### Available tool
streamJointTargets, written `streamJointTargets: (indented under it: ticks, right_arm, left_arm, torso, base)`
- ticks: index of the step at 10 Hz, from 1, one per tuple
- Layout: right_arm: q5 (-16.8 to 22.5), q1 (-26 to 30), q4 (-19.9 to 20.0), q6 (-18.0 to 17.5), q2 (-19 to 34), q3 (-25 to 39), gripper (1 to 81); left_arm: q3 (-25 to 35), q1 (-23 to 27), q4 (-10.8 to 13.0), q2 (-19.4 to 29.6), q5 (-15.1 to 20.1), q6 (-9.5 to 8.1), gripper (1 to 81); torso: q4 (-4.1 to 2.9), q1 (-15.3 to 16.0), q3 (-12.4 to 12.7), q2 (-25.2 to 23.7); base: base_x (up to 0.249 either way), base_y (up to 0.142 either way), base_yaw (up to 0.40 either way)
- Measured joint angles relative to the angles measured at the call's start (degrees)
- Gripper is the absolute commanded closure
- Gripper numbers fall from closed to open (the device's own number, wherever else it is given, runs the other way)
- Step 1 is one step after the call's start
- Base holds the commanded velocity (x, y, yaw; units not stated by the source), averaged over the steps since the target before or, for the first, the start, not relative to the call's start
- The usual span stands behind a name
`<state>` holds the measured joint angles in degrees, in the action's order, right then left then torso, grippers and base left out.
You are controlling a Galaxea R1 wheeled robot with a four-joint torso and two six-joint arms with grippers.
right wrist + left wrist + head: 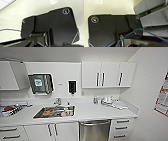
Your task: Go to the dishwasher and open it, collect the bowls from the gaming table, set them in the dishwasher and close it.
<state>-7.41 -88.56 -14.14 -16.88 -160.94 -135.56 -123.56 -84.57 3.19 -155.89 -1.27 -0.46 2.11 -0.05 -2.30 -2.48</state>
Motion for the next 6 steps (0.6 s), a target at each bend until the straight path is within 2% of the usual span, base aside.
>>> streamJointTargets:
  ticks: [2, 6]
  right_arm:
    - [0.0, 0.0, 0.0, 0.0, 0.0, -0.2, 1.0]
    - [0.0, 0.0, 0.0, 0.0, 0.0, -0.4, 1.0]
  left_arm:
    - [0.0, 0.0, 0.0, 0.0, 0.0, 0.0, 1.0]
    - [0.0, 0.0, 0.0, -0.1, 0.0, 0.0, 1.0]
  torso:
    - [0.0, 0.0, 0.0, 0.0]
    - [0.0, 0.0, 0.0, 0.0]
  base:
    - [0.099, 0.0, 0.0]
    - [0.098, 0.063, 0.0]
